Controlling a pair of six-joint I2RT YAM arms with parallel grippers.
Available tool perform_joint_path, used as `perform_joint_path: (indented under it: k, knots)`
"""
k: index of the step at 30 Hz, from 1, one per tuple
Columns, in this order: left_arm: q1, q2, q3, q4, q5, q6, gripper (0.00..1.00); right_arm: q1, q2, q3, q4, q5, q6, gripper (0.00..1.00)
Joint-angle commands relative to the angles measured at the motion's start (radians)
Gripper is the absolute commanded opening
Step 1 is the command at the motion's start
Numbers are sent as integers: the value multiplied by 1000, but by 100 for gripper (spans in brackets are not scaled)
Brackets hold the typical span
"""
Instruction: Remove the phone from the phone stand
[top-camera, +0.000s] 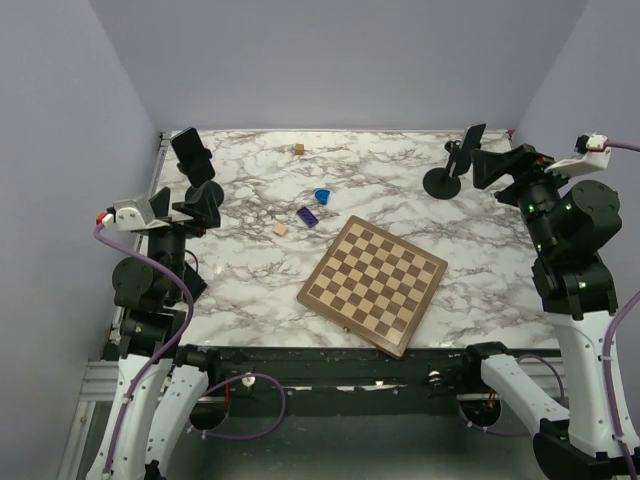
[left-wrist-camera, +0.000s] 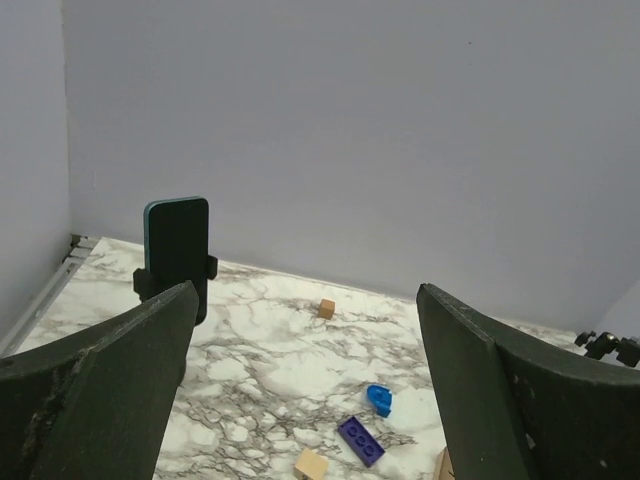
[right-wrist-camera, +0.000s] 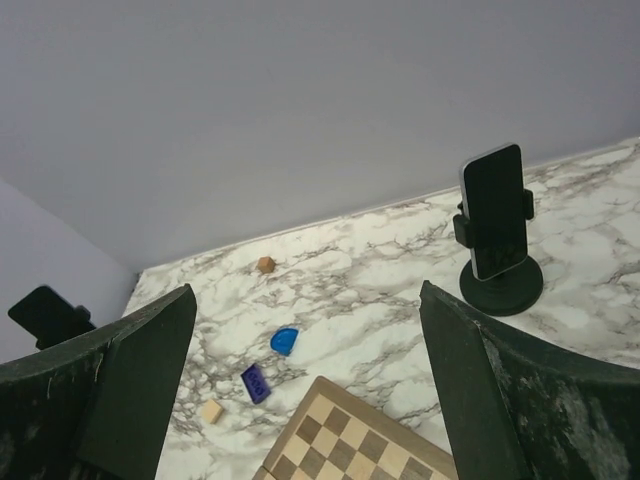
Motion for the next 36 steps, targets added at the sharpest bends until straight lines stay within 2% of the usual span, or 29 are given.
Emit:
perform_joint_path:
  k: [1,7,13,18,23,26,30,36]
  knots:
    - [0,13,13,-11,22,-16,99,-7,-6,-39,-16,-13,11,100]
    - [0,39,13,-17,20,-28,99,-6,30,-86,10,-121,56,100]
    - [0,69,19,-25,32,-41,99,-6,139,-92,-7,-231,126,100]
    - [-9,94,24,-36,34,-41,99,-6,179,-122,-2,-252,167,100]
    - [-50,126,49,-67,28,-17,99,-7,180,-163,1,-199,113,100]
    - [-79,149,63,-69,51,1,99,-6,212,-151,-31,-68,59,100]
    - [-119,192,90,-97,117,34,99,-9,329,-116,-19,138,-35,100]
    - [-180,239,119,-131,140,74,99,-21,493,9,-15,209,-99,100]
